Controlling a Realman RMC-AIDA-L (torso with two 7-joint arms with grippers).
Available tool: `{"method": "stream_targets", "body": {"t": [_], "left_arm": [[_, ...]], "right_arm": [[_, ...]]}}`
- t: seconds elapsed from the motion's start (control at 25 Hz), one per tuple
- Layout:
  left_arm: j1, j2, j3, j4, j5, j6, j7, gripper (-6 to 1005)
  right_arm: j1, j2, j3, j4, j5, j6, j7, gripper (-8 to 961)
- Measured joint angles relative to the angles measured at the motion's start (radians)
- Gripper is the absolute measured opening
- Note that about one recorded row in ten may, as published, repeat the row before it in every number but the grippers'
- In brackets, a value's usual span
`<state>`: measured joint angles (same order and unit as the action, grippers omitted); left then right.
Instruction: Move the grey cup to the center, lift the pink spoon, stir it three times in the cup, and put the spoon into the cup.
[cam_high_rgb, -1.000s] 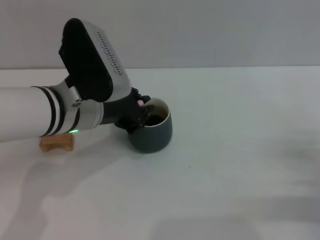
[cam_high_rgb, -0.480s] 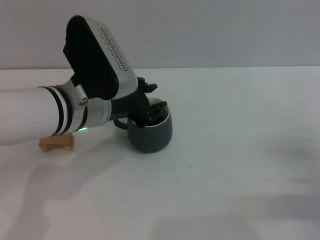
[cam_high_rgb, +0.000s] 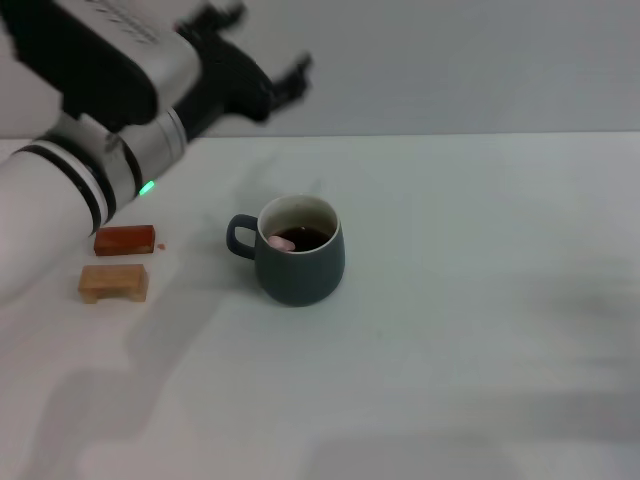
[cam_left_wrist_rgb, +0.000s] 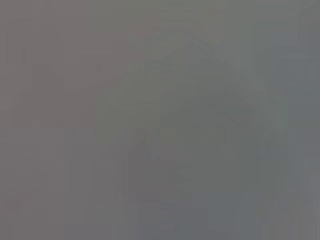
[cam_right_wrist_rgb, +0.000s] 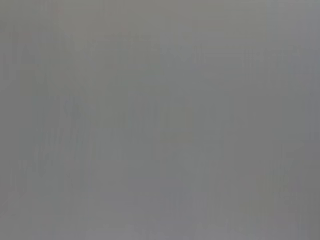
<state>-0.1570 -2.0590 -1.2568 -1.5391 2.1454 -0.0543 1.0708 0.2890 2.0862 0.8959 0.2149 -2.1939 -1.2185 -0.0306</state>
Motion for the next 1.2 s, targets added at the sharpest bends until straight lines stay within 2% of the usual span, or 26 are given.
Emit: {"method": "stream_targets", "body": {"t": [0.04,0.16,0.2,0.24,0.36,0.4,0.44,0.48,0.56,0.6,0.64,0.68,0.76,0.8,0.84,0.96,1.0,1.04,1.12,1.2], "left_arm": [[0.0,0.0,0.0,0.0,0.0,0.0,0.0,716],[0.033,0.001,0.112,-0.007,-0.003,0.287,-0.012,795],[0.043,0.003,0.184,0.006,0.018,0.474,-0.055,822],[0.043,0.003,0.184,0.006,0.018,0.474,-0.055,828],[0.052,0.005,0.249,0.066,0.144,0.707,-0.246,846],[0.067,0.003,0.262,0.133,0.261,0.842,-0.43,846],[0.074,0.003,0.262,0.169,0.306,0.898,-0.503,846],[0.074,0.003,0.262,0.169,0.306,0.898,-0.503,846],[0.082,0.001,0.257,0.253,0.366,0.989,-0.608,846],[0.077,-0.001,0.248,0.364,0.377,1.031,-0.652,846],[0.077,-0.001,0.248,0.364,0.377,1.031,-0.652,846],[0.073,-0.001,0.24,0.417,0.374,1.04,-0.671,846],[0.051,-0.004,0.217,0.55,0.375,1.074,-0.741,846],[0.019,-0.008,0.184,0.731,0.372,1.133,-0.865,846],[0.019,-0.008,0.184,0.731,0.372,1.133,-0.865,846],[-0.02,-0.01,0.136,0.943,0.36,1.202,-1.016,846],[-0.038,-0.01,0.1,1.048,0.348,1.217,-1.066,846],[-0.038,-0.01,0.1,1.048,0.348,1.217,-1.066,846],[-0.052,-0.011,0.068,1.147,0.327,1.228,-1.077,846],[-0.054,-0.011,0.064,1.178,0.32,1.238,-1.078,846]], "right_arm": [[0.0,0.0,0.0,0.0,0.0,0.0,0.0,-2],[0.0,0.0,0.0,0.006,0.0,0.0,0.0,-2],[-0.001,0.0,0.0,0.012,0.0,-0.002,0.0,-2],[-0.001,0.0,0.0,0.012,0.0,-0.002,0.0,-2],[-0.001,0.0,-0.005,0.017,-0.001,-0.01,0.0,-2],[-0.001,-0.001,-0.011,0.019,-0.002,-0.018,-0.011,-2],[-0.002,-0.001,-0.013,0.021,-0.002,-0.021,-0.018,-2],[-0.002,-0.001,-0.013,0.021,-0.002,-0.021,-0.018,-2],[-0.005,-0.001,-0.016,0.024,-0.002,-0.023,-0.031,-1],[-0.006,-0.001,-0.022,0.025,-0.002,-0.025,-0.036,-1],[-0.006,-0.001,-0.022,0.025,-0.002,-0.025,-0.036,-1],[-0.007,-0.001,-0.027,0.024,-0.002,-0.027,-0.037,-1],[-0.009,-0.001,-0.036,0.026,-0.002,-0.034,-0.037,-1],[-0.009,-0.001,-0.04,0.027,-0.002,-0.039,-0.037,-1],[-0.01,-0.001,-0.041,0.028,-0.002,-0.046,-0.037,-1],[-0.012,-0.001,-0.042,0.03,-0.002,-0.064,-0.037,-1],[-0.015,-0.001,-0.042,0.033,-0.002,-0.082,-0.037,-1],[-0.015,-0.001,-0.042,0.033,-0.002,-0.082,-0.037,-1],[-0.023,0.0,-0.043,0.035,0.0,-0.114,-0.037,-1],[-0.025,0.0,-0.043,0.036,0.003,-0.121,-0.038,-1]]}}
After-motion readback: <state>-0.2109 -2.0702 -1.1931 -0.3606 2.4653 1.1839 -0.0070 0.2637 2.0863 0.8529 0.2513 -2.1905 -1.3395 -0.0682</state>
